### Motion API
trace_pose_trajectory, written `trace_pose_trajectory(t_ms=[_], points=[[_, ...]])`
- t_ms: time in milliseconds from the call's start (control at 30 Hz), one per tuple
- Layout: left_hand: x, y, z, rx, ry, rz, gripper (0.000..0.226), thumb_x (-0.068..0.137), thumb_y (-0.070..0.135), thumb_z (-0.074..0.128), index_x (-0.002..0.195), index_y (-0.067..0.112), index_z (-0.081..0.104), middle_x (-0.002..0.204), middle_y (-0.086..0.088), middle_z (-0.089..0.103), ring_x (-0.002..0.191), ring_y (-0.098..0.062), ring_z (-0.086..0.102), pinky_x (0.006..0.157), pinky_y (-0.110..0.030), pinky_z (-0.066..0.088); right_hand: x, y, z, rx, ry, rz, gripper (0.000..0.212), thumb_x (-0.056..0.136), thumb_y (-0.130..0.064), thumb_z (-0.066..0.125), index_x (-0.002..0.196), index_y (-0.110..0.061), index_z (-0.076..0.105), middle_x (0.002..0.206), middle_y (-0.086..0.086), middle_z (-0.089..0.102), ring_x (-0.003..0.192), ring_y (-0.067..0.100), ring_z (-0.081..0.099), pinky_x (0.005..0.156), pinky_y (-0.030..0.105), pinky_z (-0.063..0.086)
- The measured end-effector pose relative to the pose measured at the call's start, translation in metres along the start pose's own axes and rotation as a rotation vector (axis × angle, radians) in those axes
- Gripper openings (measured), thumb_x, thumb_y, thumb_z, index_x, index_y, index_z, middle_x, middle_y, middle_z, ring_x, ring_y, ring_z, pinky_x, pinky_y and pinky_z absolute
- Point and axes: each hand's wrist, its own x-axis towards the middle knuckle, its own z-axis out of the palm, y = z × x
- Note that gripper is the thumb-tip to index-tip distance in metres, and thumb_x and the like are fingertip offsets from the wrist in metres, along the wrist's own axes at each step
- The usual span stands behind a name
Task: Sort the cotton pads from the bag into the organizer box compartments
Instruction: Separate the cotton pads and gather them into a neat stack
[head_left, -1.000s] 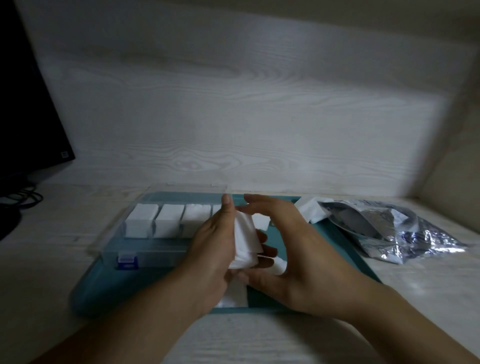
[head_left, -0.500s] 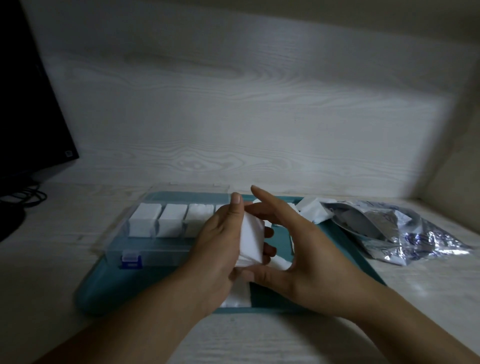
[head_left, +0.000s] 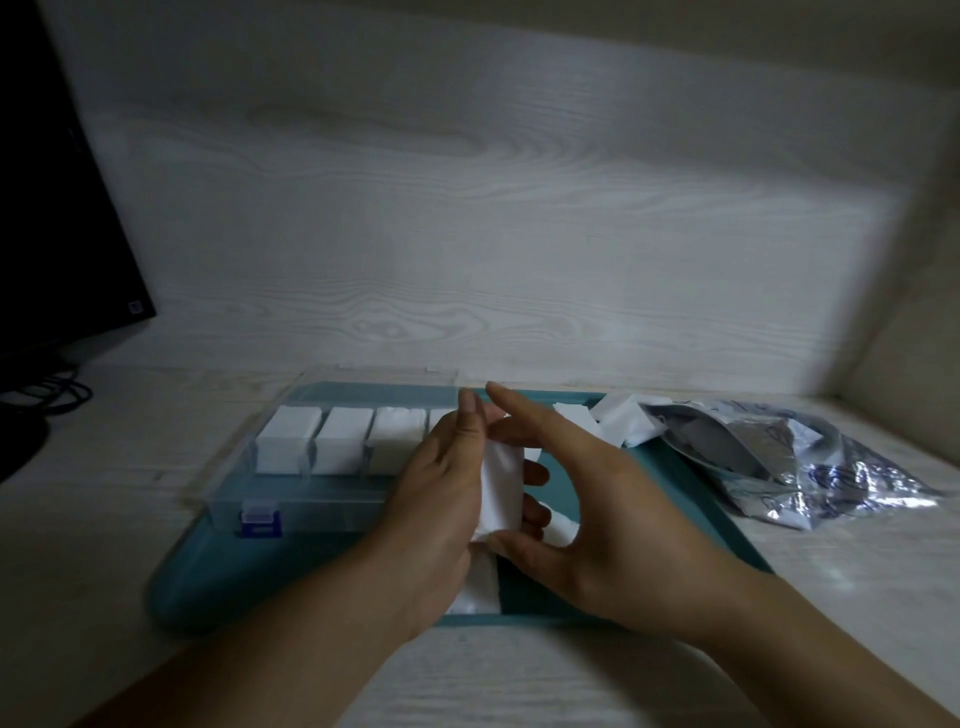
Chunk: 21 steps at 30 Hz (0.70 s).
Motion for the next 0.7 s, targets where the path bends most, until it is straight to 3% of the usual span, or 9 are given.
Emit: trace_pose_trajectory(t_ms=[167,267,367,433,500,567,633,700], points=[[-0.001,0.002,0.002,0.014,-0.001,-0.01,0.046,0.079,0.062,0.047,0.087,0.027,0.075,0.087,-0.012,0.076,0.063,-0.024,0.067,0.063,-0.039,0.054,0.0,-0.003,-0.001,-0.033,-0.011,-0.029,0.093,0.082,-0.027,0.077,0.154,-0.028,0.018,0.141,-0.018,0.046,0.126,-0.002,0.046,0.1,0.01,0.037],[-0.003,0.001,0.001,0.027,-0.029,-0.015,0.044,0.076,0.062,0.048,0.088,0.027,0.073,0.084,-0.004,0.077,0.068,-0.017,0.071,0.071,-0.04,0.058,-0.001,-0.004,0.0,-0.012,-0.019,-0.026,0.103,0.08,-0.034,0.078,0.155,-0.032,0.007,0.143,-0.022,0.041,0.127,0.0,0.045,0.102,0.016,0.039],[-0.007,0.001,0.0,0.037,-0.098,-0.015,0.046,0.074,0.061,0.049,0.095,0.026,0.07,0.083,0.001,0.076,0.069,-0.011,0.07,0.07,-0.034,0.058,-0.001,-0.005,0.002,-0.035,-0.009,0.0,0.109,0.079,-0.036,0.079,0.152,-0.044,-0.001,0.132,-0.04,0.04,0.107,0.004,0.055,0.091,0.016,0.045],[-0.008,0.002,-0.001,0.059,-0.129,-0.015,0.045,0.073,0.059,0.051,0.101,0.027,0.068,0.082,0.005,0.076,0.069,-0.007,0.07,0.069,-0.033,0.058,-0.001,-0.005,0.003,-0.044,-0.014,0.019,0.111,0.078,-0.035,0.079,0.151,-0.047,-0.003,0.124,-0.039,0.045,0.096,0.011,0.059,0.087,0.02,0.048],[-0.006,0.0,-0.004,0.064,-0.156,-0.023,0.048,0.075,0.047,0.062,0.118,0.026,0.063,0.092,0.002,0.076,0.078,-0.01,0.071,0.071,-0.031,0.058,-0.001,-0.004,0.001,-0.039,-0.013,0.025,0.112,0.077,-0.034,0.08,0.152,-0.046,-0.002,0.115,-0.028,0.054,0.089,0.011,0.062,0.081,0.023,0.051],[-0.003,-0.002,-0.007,0.02,-0.182,-0.056,0.058,0.079,0.022,0.07,0.135,0.026,0.053,0.107,-0.008,0.074,0.091,-0.02,0.071,0.077,-0.036,0.057,0.0,-0.003,0.0,-0.037,0.001,0.021,0.112,0.077,-0.033,0.08,0.152,-0.044,-0.002,0.107,-0.023,0.057,0.082,0.009,0.061,0.075,0.022,0.051],[0.0,-0.005,-0.01,0.008,-0.204,-0.066,0.065,0.086,-0.005,0.064,0.14,0.027,0.049,0.111,-0.015,0.072,0.094,-0.028,0.069,0.075,-0.037,0.057,0.0,-0.001,-0.001,-0.047,-0.006,0.029,0.113,0.078,-0.033,0.079,0.152,-0.045,-0.006,0.111,-0.015,0.06,0.085,0.009,0.061,0.078,0.024,0.052],[0.001,-0.007,-0.012,0.057,-0.207,-0.065,0.07,0.087,-0.018,0.052,0.14,0.028,0.048,0.108,-0.016,0.072,0.094,-0.033,0.069,0.072,-0.037,0.056,-0.001,-0.002,-0.001,-0.058,-0.051,0.042,0.113,0.08,-0.035,0.078,0.15,-0.047,-0.011,0.119,-0.016,0.057,0.096,0.006,0.059,0.086,0.025,0.05]])
